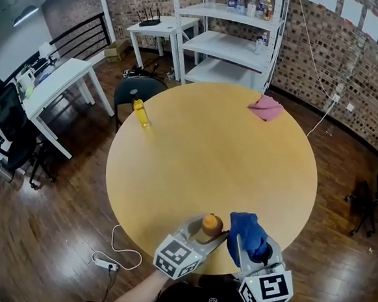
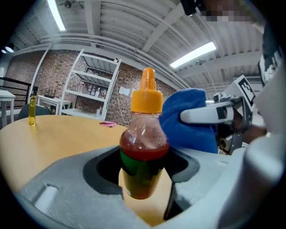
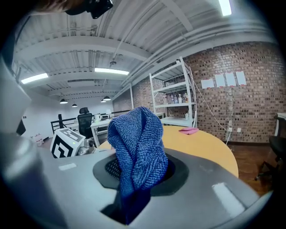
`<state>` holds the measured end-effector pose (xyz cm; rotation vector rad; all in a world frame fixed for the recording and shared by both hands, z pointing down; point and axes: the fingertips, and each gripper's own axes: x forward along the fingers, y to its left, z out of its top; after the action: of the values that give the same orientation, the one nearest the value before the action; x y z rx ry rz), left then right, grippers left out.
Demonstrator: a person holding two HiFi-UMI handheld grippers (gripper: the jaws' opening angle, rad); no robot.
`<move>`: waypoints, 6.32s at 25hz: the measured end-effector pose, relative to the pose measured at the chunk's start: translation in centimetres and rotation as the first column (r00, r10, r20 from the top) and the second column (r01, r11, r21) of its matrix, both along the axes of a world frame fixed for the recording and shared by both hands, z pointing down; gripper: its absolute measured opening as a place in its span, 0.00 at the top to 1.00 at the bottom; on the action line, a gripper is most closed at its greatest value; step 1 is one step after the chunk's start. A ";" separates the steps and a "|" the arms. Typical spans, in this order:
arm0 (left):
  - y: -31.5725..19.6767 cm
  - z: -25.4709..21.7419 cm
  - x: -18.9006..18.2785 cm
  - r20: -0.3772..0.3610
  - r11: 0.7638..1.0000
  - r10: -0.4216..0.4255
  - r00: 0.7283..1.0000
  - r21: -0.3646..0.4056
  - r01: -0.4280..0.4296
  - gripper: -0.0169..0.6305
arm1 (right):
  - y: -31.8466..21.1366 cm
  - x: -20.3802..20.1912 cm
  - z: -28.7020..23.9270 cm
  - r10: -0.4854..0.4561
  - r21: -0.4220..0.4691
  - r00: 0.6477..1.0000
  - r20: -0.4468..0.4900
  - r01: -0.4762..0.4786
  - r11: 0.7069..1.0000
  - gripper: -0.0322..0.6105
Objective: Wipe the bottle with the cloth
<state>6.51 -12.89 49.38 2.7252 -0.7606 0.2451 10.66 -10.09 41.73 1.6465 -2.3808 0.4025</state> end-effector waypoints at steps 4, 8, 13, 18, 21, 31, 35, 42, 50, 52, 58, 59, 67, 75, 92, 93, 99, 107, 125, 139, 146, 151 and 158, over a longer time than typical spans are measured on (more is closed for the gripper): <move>0.6 -1.6 0.2 0.038 0.999 0.007 0.999 0.031 -0.008 0.55 | -0.7 -1.4 -5.0 -0.062 0.099 0.998 0.002 0.061 0.993 0.78; 1.3 -2.3 -0.2 0.098 0.999 -0.003 0.995 0.033 0.000 0.55 | -0.8 -3.0 -8.2 -0.117 0.149 0.992 0.037 0.110 0.983 0.78; 1.9 -3.4 -0.7 0.123 0.999 -0.004 0.992 0.048 -0.002 0.55 | -0.6 -5.0 -9.2 -0.170 0.168 0.980 0.099 0.152 0.974 0.78; 2.5 -4.6 -0.4 0.126 0.997 0.026 0.992 0.073 -0.036 0.55 | -0.7 -5.3 -8.5 -0.188 0.160 0.974 0.126 0.168 0.973 0.78; 2.9 -5.1 -0.2 0.116 0.995 0.051 0.992 0.081 -0.061 0.55 | -1.3 -4.7 -8.3 -0.184 0.149 0.970 0.156 0.161 0.976 0.78; 4.8 -7.7 -0.3 0.044 0.983 0.134 0.990 0.118 -0.139 0.55 | -2.6 -3.5 -5.4 -0.229 0.044 0.902 0.366 0.229 0.972 0.78; 4.8 -8.5 -0.8 0.020 0.981 0.143 0.990 0.130 -0.144 0.55 | -2.8 -3.6 -4.3 -0.223 0.029 0.891 0.394 0.231 0.973 0.78; 4.7 -8.6 -1.0 0.019 0.980 0.148 0.989 0.132 -0.149 0.55 | -3.0 -2.9 -1.8 -0.169 -0.029 0.918 0.358 0.192 0.981 0.78; 4.5 -8.9 -1.8 -0.008 0.982 0.146 0.989 0.125 -0.144 0.55 | -2.8 -3.2 0.2 -0.144 -0.060 0.893 0.427 0.187 0.980 0.78; 4.6 -9.1 -1.8 -0.019 0.982 0.147 0.989 0.123 -0.144 0.55 | -2.7 -3.2 0.3 -0.143 -0.056 0.865 0.481 0.193 0.980 0.78; 4.8 -9.7 -2.2 -0.069 0.983 0.159 0.985 0.104 -0.152 0.55 | -2.7 -2.9 0.9 -0.122 -0.071 0.748 0.652 0.220 0.973 0.78; 4.8 -10.0 -2.2 -0.093 0.984 0.161 0.983 0.096 -0.152 0.55 | -2.8 -2.7 1.2 -0.113 -0.078 0.725 0.679 0.224 0.971 0.78; 4.2 -11.3 -2.5 -0.144 0.988 0.140 0.980 0.078 -0.130 0.55 | -2.3 -2.4 2.1 -0.078 -0.095 0.708 0.702 0.201 0.975 0.78; 2.5 -11.0 -2.7 -0.150 0.996 0.075 0.986 0.050 -0.068 0.55 | -2.4 -1.4 3.9 -0.012 -0.137 0.766 0.642 0.130 0.982 0.78; 0.0 -10.5 -3.5 -0.178 0.999 -0.052 0.983 -0.022 0.049 0.55 | -2.8 -1.9 -1.8 0.010 0.044 0.833 0.553 -0.042 0.998 0.78; -0.2 -10.5 -3.4 -0.169 0.998 -0.059 0.984 -0.018 0.057 0.55 | -2.6 -2.1 -1.7 0.008 0.045 0.831 0.557 -0.040 0.998 0.78; -1.4 -9.4 -3.9 -0.140 0.993 -0.117 0.983 -0.032 0.114 0.55 | -1.7 -3.0 -1.4 -0.004 0.038 0.816 0.579 -0.022 0.999 0.78; -2.6 -9.0 -4.5 -0.128 0.988 -0.152 0.980 -0.042 0.148 0.55 | -0.6 -4.5 -1.1 -0.020 0.017 0.791 0.611 0.011 1.000 0.78; -3.4 -9.6 -4.1 -0.127 0.987 -0.161 0.979 -0.036 0.158 0.55 | 2.7 -8.0 -0.2 -0.116 -0.010 0.769 0.628 0.156 0.988 0.78; -1.3 -7.7 -3.3 0.003 0.994 -0.104 0.995 0.036 0.104 0.55 | 1.8 -2.0 -2.7 -0.047 0.021 0.794 0.606 0.042 0.999 0.78; 0.1 -5.2 -1.4 0.106 0.998 -0.047 0.993 0.050 0.042 0.55 | 2.2 -4.8 -11.2 -0.312 0.261 0.839 0.446 0.212 0.942 0.78; 0.3 -4.9 -0.9 0.145 0.998 -0.031 0.989 0.059 0.022 0.55 | 3.5 -8.1 -12.4 -0.476 0.320 0.799 0.367 0.373 0.871 0.78; 1.1 -4.5 -0.8 0.192 0.997 0.020 0.981 0.075 -0.035 0.55 | 4.8 -8.6 -14.1 -0.620 0.406 0.701 0.352 0.482 0.776 0.78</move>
<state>5.73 -11.76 44.85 2.8162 -0.7983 0.4996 2.08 -5.30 27.60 0.8542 -3.2800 0.3811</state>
